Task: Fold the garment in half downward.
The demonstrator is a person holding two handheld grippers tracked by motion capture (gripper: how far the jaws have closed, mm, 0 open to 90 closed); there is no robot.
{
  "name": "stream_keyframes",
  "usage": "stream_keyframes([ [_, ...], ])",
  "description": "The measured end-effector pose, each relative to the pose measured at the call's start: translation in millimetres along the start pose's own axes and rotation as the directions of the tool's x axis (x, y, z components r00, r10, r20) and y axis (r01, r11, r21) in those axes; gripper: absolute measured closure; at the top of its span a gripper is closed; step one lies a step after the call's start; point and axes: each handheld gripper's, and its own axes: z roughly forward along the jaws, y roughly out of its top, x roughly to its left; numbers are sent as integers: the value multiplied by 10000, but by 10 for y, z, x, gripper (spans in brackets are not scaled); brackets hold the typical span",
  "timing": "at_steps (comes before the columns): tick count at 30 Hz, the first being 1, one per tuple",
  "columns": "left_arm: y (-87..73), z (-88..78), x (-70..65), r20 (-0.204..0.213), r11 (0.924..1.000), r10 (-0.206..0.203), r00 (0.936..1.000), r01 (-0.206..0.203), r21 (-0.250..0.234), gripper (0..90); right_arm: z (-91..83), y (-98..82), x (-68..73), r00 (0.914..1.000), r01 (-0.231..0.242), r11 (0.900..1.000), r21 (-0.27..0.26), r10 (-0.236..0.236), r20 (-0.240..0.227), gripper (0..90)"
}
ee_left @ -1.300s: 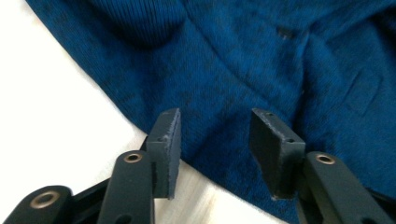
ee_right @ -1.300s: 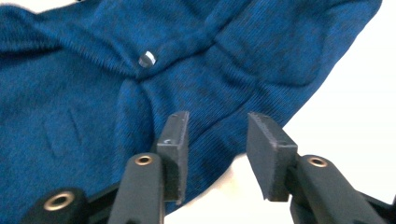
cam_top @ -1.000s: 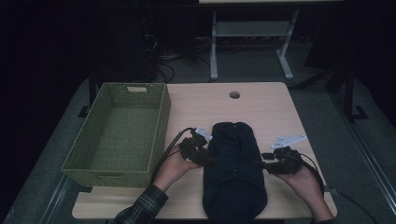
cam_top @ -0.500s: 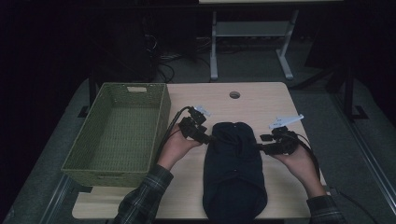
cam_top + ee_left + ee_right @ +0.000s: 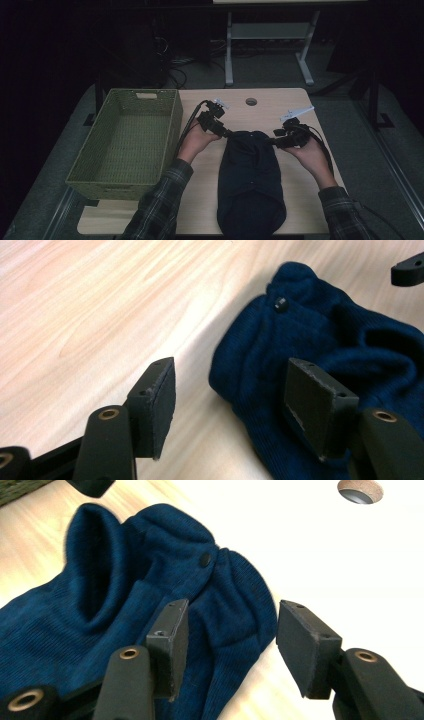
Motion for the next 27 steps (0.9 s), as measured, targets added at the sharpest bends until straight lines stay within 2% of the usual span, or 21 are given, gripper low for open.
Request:
stream_keyframes([
  [2, 24, 59, 28, -23, 10000, -6, 10000, 6, 55, 359, 49, 21, -31, 10000, -35, 9999, -122, 35, 6, 463],
  [7, 21, 204, 67, 129, 9996, -141, 9998, 138, 227, 353, 180, 68, -108, 9999, -138, 9999, 42, 138, 16, 458],
  [11, 1, 324, 66, 251, 9983, -102, 9996, 87, 577, 352, 242, 99, -164, 9996, -208, 9997, -93, 210, 164, 455],
  [14, -21, 392, 85, 92, 9966, -126, 9999, 118, 819, 352, 293, 80, -224, 9991, -383, 9992, -135, 385, 168, 454],
  [20, -88, 498, 162, -280, 9923, -125, 9995, 158, 1231, 347, 448, 10, -320, 9987, -479, 9986, 208, 475, 193, 452],
  [24, -151, 564, 218, -86, 9925, -228, 9997, 237, 1199, 351, 547, -36, -344, 9986, -520, 9971, 552, 516, 91, 451],
  [27, -171, 554, 223, -46, 9937, -62, 10000, 67, 1115, 368, 597, -55, -344, 9990, -449, 9969, 640, 450, 0, 463],
])
